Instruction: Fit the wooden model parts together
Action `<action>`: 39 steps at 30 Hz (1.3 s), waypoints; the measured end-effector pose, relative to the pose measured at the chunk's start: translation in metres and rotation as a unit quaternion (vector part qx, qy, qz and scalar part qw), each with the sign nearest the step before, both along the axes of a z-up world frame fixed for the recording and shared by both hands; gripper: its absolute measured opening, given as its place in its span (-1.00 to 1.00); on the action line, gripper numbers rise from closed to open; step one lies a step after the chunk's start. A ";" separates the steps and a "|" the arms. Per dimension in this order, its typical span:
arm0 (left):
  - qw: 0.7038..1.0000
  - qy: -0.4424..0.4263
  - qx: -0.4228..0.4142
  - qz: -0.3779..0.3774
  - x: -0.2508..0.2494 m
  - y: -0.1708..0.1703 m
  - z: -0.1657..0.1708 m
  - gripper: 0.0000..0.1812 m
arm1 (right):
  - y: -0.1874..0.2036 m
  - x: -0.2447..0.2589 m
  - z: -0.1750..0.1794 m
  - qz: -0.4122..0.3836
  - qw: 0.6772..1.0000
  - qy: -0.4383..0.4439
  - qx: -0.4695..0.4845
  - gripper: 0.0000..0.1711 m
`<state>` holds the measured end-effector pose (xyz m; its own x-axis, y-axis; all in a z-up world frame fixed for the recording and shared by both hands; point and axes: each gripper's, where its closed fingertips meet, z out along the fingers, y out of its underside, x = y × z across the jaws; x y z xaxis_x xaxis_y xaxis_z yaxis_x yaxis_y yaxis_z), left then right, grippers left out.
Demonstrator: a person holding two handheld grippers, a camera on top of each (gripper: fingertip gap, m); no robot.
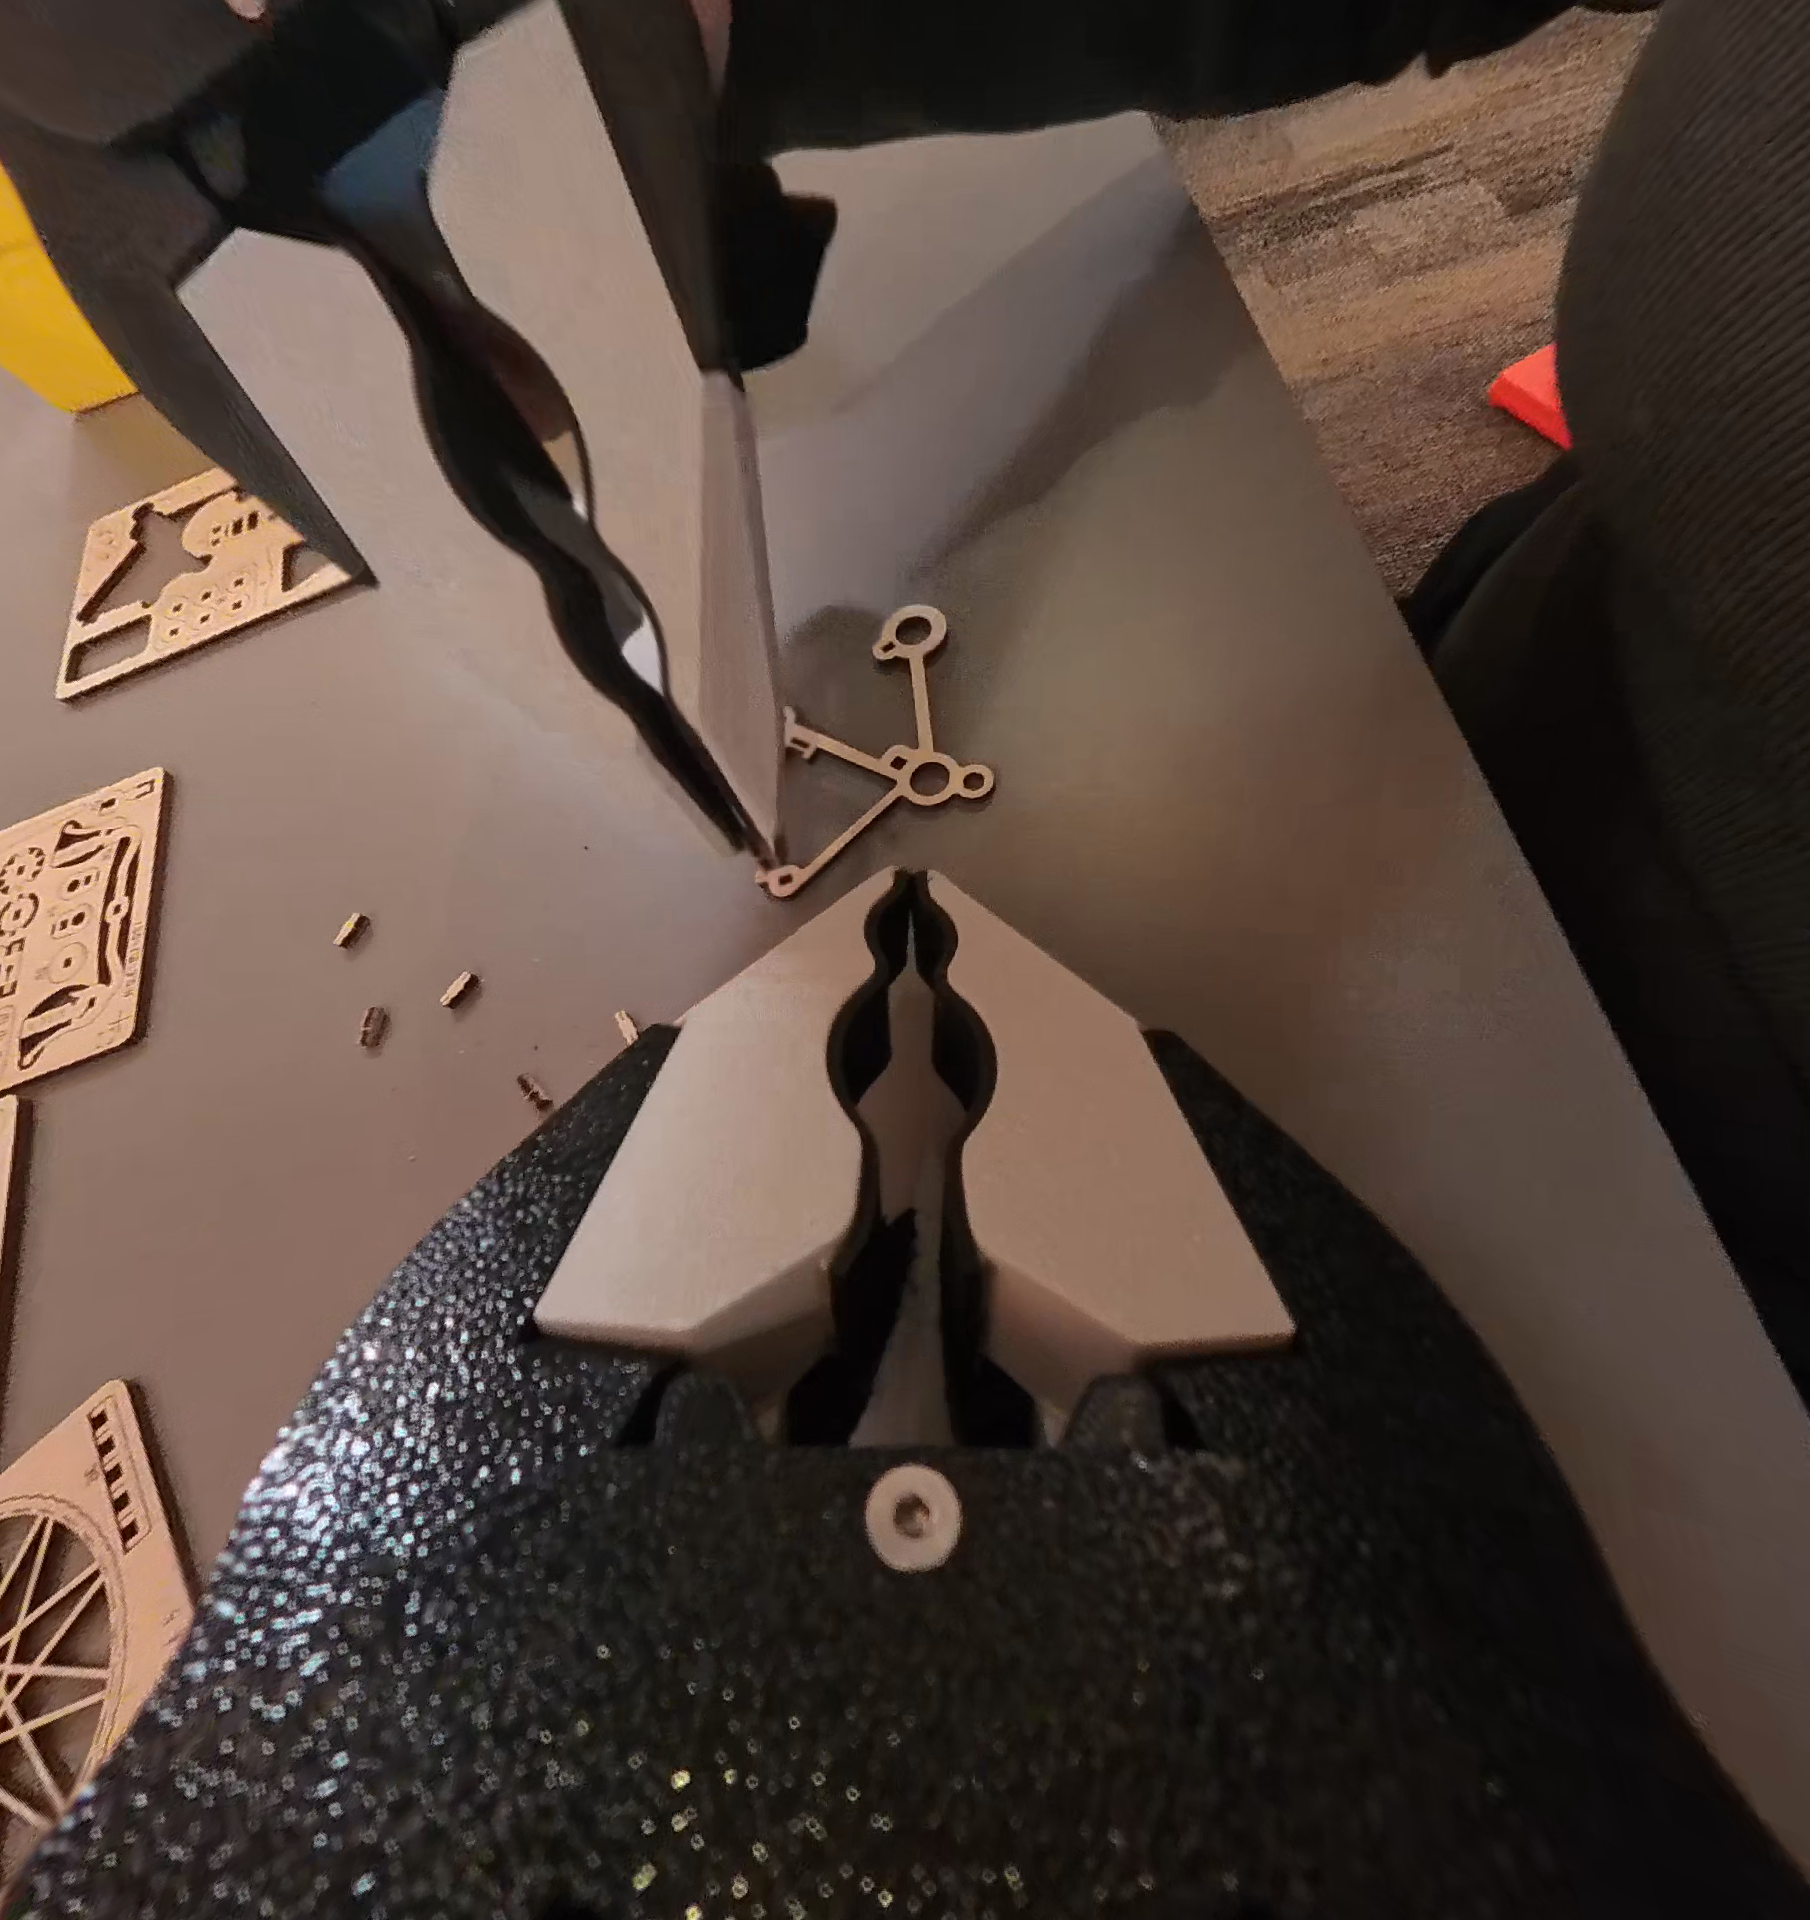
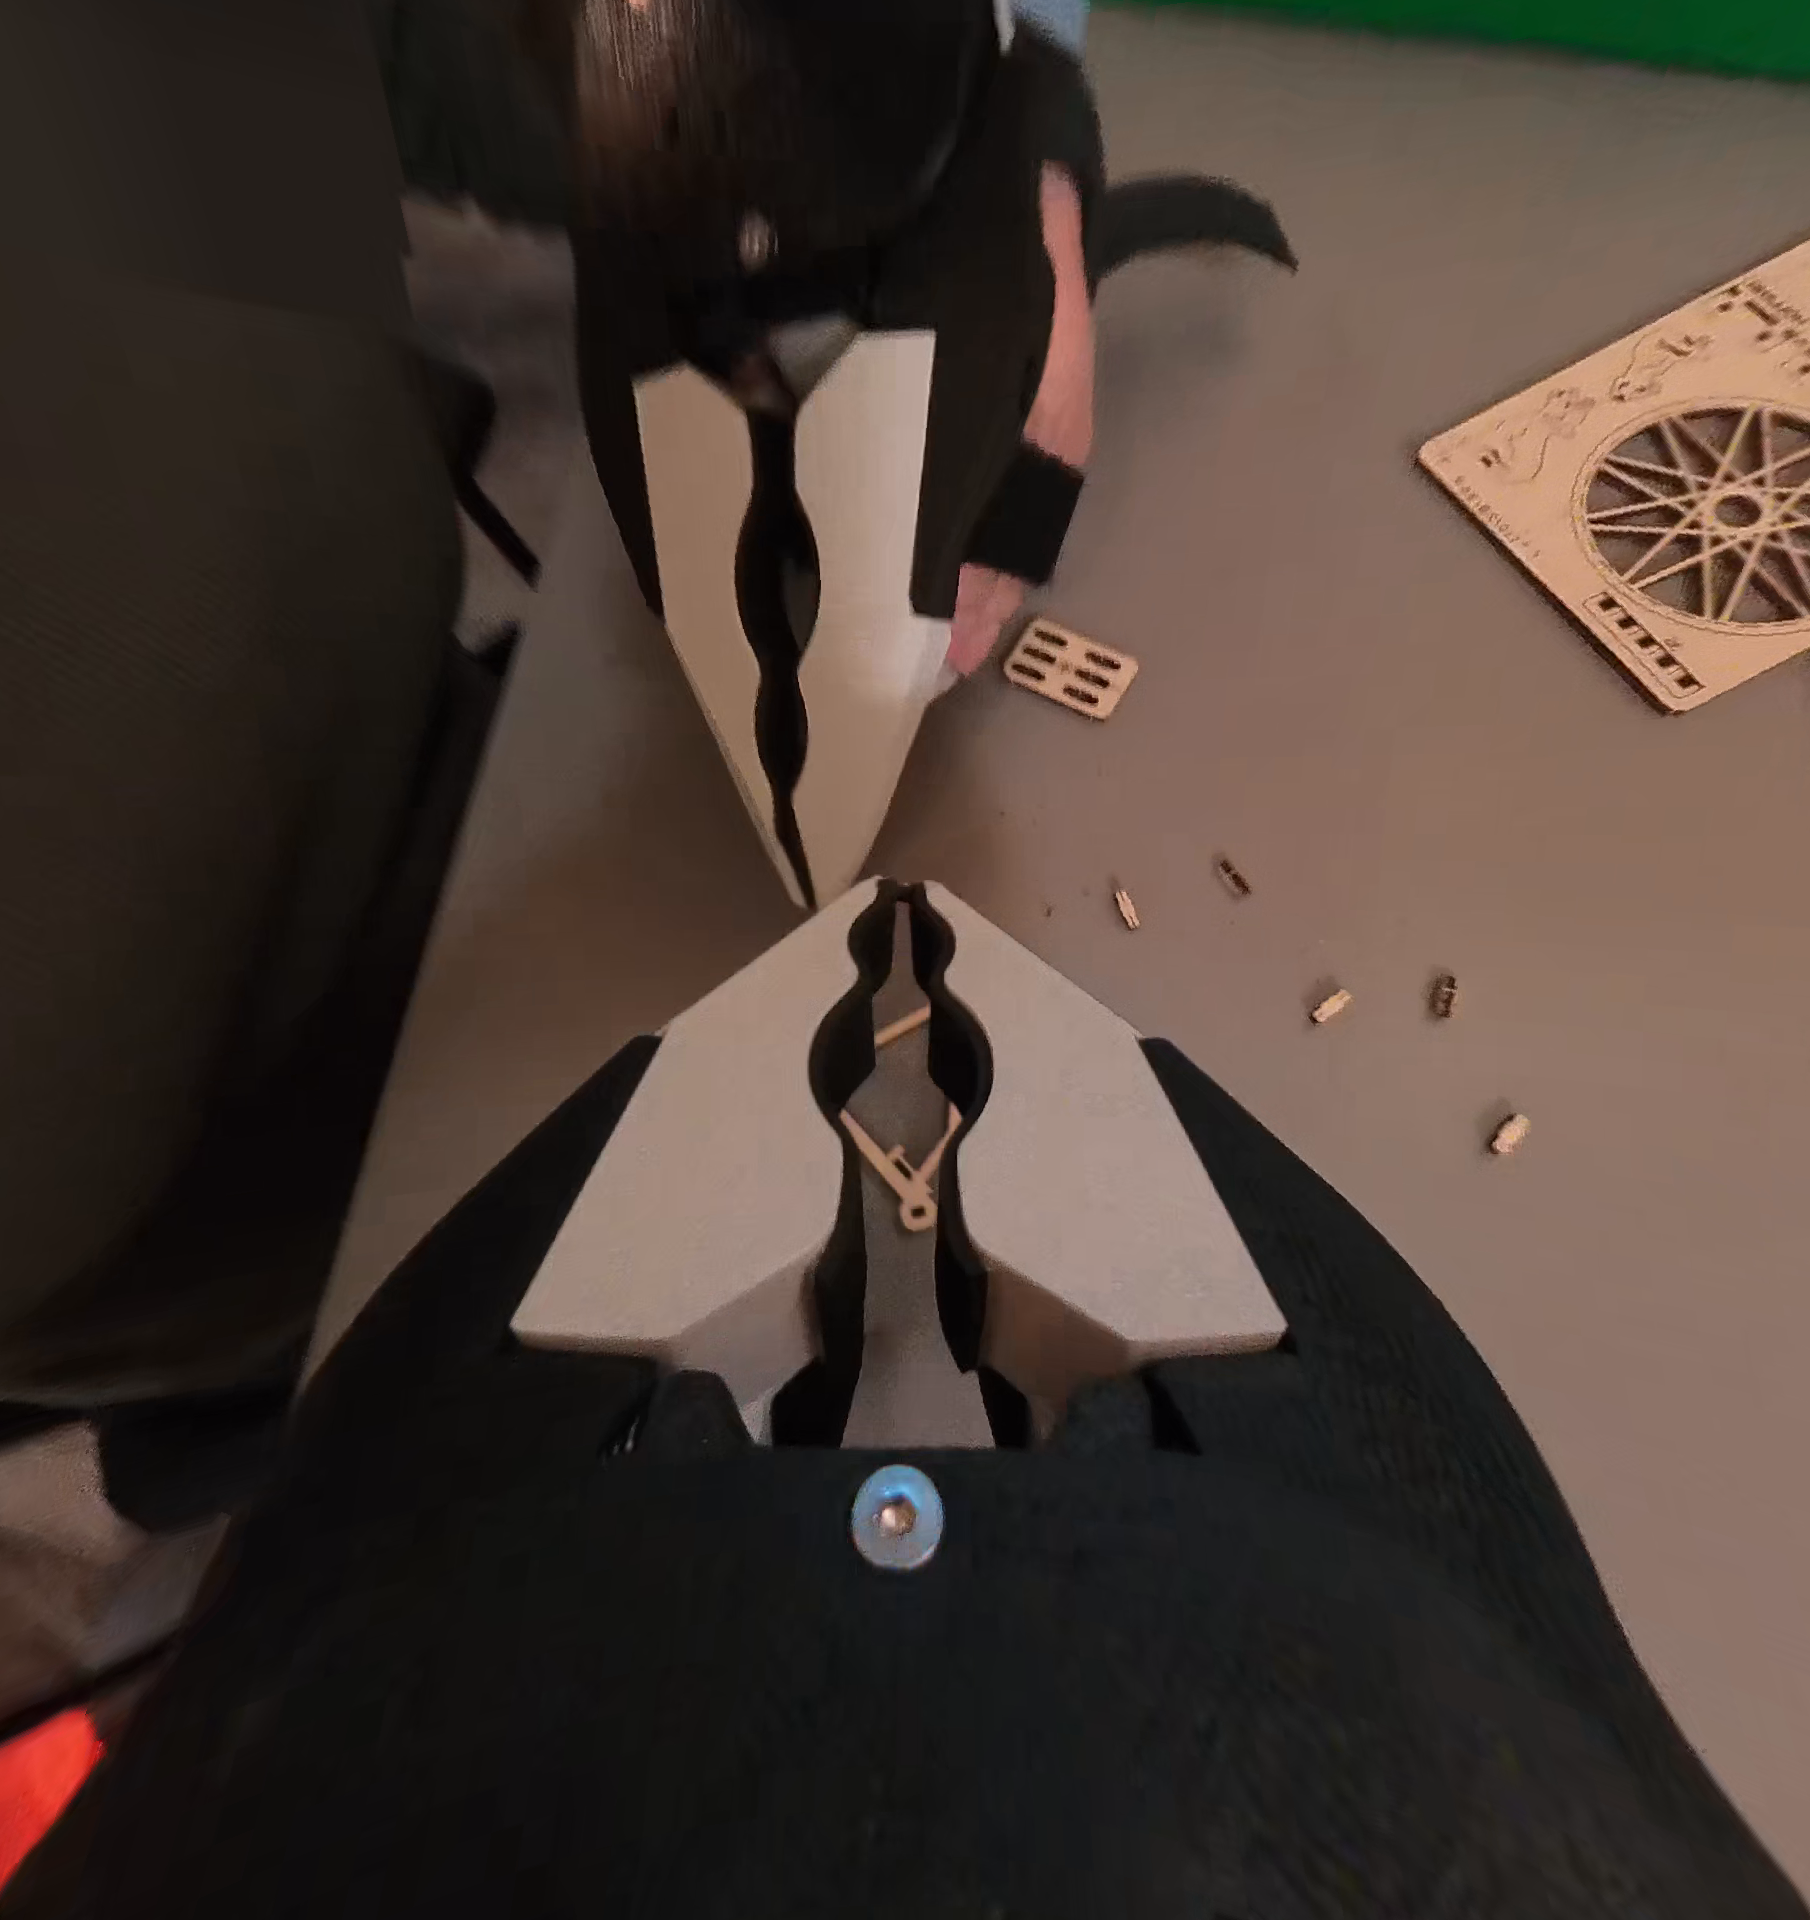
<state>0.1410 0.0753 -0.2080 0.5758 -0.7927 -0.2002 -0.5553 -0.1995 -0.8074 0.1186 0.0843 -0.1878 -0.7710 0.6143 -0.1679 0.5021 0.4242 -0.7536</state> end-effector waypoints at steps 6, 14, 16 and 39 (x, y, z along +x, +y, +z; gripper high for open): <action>1.000 -0.003 -0.006 0.000 0.001 0.000 -0.002 -1.00 | 0.000 0.005 0.009 -0.022 0.993 -0.030 -0.110 -0.99; 1.000 -0.008 -0.009 0.005 0.000 0.001 -0.002 -1.00 | 0.008 0.004 -0.006 -0.037 0.996 -0.054 -0.060 -0.99; 1.000 -0.007 -0.009 0.009 -0.001 0.002 -0.002 -1.00 | 0.014 0.004 -0.014 -0.040 0.997 -0.058 -0.019 -0.99; 0.999 -0.007 -0.022 0.036 -0.007 0.007 -0.007 -1.00 | 0.017 0.005 -0.034 -0.014 0.980 -0.061 0.190 -0.99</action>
